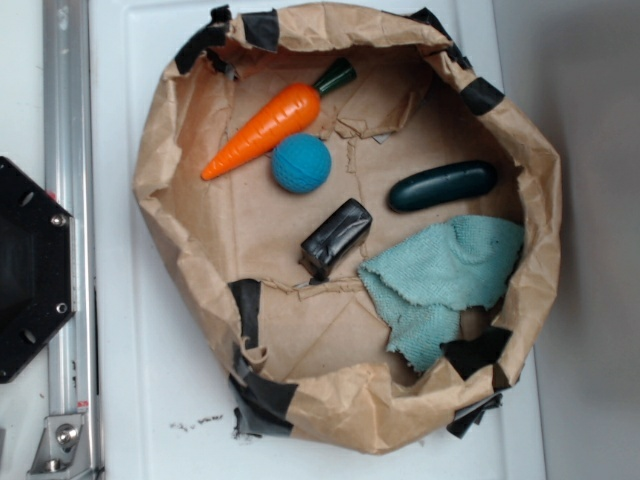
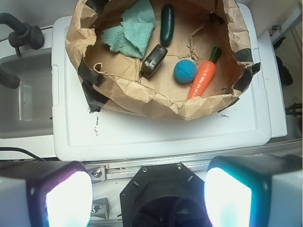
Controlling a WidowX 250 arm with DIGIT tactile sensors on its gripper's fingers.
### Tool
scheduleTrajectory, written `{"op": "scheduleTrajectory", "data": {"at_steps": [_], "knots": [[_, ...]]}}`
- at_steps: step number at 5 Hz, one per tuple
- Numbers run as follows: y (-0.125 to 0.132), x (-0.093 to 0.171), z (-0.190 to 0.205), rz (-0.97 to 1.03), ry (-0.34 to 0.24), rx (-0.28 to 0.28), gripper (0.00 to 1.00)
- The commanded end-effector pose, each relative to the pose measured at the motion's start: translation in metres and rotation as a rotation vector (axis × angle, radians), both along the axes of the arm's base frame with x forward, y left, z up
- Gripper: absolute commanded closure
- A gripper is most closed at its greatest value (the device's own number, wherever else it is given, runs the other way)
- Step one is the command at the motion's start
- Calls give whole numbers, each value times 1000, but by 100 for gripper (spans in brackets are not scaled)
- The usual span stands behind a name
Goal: Grab the black box.
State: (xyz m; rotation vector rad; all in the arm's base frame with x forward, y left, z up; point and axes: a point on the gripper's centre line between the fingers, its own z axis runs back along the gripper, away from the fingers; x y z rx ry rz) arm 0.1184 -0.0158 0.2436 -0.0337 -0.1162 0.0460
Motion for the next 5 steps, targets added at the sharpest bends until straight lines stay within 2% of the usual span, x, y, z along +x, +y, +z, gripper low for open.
{"op": "scheduleTrajectory", "data": {"at_steps": [1, 2, 3, 4, 5], "knots": [[0, 0, 0, 0, 0, 0, 0], [21, 41, -50, 7, 156, -204, 0], [23, 88, -74, 171, 29, -278, 0], [31, 114, -96, 271, 2, -286, 0], [13, 130, -106, 437, -79, -240, 0]]}}
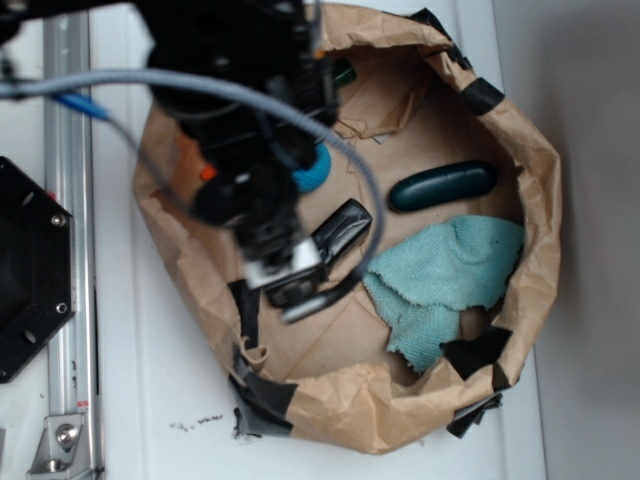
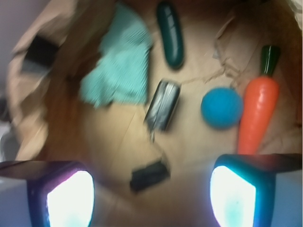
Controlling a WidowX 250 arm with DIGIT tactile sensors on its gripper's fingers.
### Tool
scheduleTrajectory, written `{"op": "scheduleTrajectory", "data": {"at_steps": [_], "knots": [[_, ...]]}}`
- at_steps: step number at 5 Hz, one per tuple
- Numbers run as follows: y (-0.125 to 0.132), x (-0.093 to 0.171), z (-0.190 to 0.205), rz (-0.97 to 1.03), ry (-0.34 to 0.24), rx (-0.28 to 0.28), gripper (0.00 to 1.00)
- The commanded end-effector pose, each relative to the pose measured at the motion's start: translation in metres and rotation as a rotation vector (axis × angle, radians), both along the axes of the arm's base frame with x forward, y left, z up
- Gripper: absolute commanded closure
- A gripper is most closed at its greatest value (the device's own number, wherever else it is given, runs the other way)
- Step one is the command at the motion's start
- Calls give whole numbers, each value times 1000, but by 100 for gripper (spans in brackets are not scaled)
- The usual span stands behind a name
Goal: Grab the black box.
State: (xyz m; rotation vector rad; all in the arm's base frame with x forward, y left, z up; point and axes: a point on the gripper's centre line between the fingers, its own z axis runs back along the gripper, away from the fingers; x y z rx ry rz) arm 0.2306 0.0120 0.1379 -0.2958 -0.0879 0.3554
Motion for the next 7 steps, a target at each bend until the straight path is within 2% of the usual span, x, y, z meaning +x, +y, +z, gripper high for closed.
{"op": "scheduleTrajectory", "data": {"at_steps": [1, 2, 3, 4, 5, 7], "knots": [[-27, 29, -19, 230, -26, 241, 0], [-13, 34, -57, 217, 80, 376, 0], [4, 20, -77, 216, 118, 393, 0], [10, 16, -86, 193, 139, 402, 0], [8, 11, -90, 191, 129, 393, 100], [4, 4, -97, 67, 125, 405, 100]]}}
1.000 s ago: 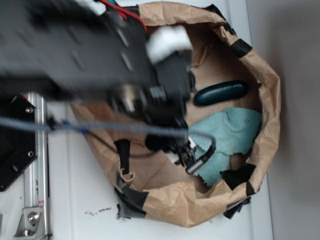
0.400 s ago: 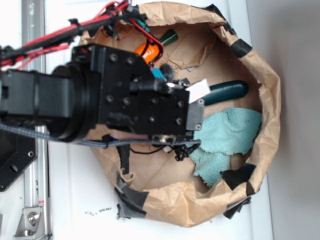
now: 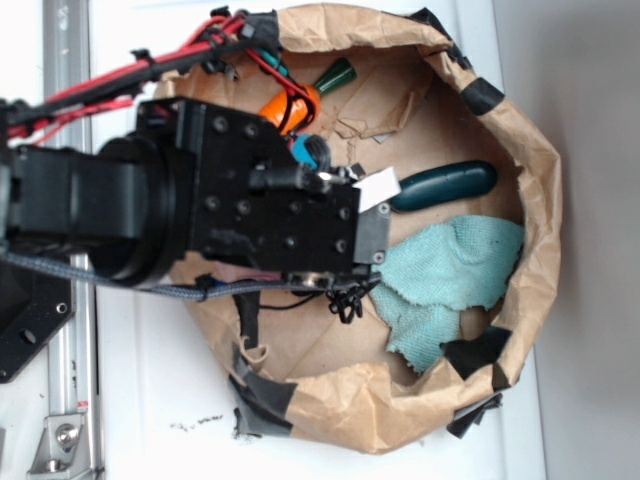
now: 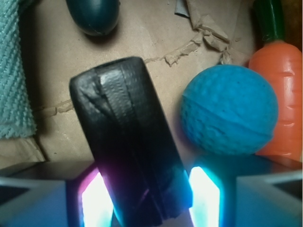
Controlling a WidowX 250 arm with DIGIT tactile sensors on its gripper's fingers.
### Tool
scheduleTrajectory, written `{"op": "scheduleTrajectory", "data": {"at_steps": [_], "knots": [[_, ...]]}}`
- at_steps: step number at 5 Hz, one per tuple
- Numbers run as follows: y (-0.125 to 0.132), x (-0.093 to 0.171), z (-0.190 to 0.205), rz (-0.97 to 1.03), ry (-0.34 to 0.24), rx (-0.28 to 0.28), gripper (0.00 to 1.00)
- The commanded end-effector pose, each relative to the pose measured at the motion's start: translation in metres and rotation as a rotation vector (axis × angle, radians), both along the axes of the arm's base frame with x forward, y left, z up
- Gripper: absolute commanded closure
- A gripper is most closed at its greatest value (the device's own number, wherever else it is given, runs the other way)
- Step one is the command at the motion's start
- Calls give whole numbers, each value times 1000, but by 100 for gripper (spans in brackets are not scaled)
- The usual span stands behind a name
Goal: Grab the black box.
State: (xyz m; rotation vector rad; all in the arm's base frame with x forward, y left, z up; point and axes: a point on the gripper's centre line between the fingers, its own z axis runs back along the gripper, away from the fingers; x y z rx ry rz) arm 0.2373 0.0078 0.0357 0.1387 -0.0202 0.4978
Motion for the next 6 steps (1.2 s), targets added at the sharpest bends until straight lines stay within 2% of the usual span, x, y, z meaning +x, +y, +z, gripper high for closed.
{"op": "scheduleTrajectory", "data": {"at_steps": [1, 2, 3, 4, 5, 6], "knots": [[9, -10, 14, -187, -62, -42, 100], [12, -11, 49, -290, -131, -84, 100], [23, -21, 97, -372, -343, -168, 100], [22, -11, 147, -471, -310, -181, 100], [17, -5, 184, -486, -254, -162, 100], [15, 2, 171, -492, -186, -174, 100]]}}
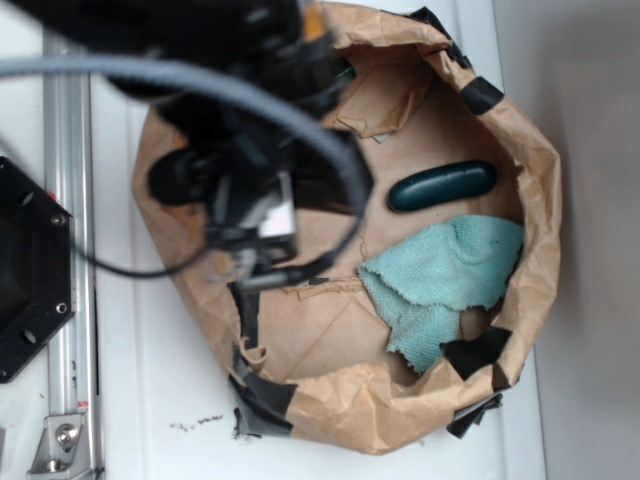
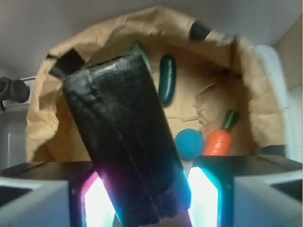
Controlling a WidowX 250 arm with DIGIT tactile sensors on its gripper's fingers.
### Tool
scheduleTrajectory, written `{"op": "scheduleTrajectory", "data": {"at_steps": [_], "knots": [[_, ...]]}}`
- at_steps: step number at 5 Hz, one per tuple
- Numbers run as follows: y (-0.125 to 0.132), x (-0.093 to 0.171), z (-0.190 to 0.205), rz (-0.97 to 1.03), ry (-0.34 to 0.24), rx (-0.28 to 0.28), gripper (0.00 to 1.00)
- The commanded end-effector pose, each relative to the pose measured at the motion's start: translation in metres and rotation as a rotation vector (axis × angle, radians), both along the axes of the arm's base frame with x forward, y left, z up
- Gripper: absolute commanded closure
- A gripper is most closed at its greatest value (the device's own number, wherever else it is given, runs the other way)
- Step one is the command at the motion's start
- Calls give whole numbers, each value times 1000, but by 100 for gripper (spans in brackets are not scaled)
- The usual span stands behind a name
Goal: Grab the black box.
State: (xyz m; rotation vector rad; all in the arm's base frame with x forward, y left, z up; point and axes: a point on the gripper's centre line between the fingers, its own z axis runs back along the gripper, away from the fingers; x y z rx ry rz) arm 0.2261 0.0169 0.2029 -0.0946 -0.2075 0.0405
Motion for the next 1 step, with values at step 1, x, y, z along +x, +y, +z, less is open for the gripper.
{"op": "scheduleTrajectory", "data": {"at_steps": [1], "knots": [[8, 16, -3, 16, 66, 41, 100]]}}
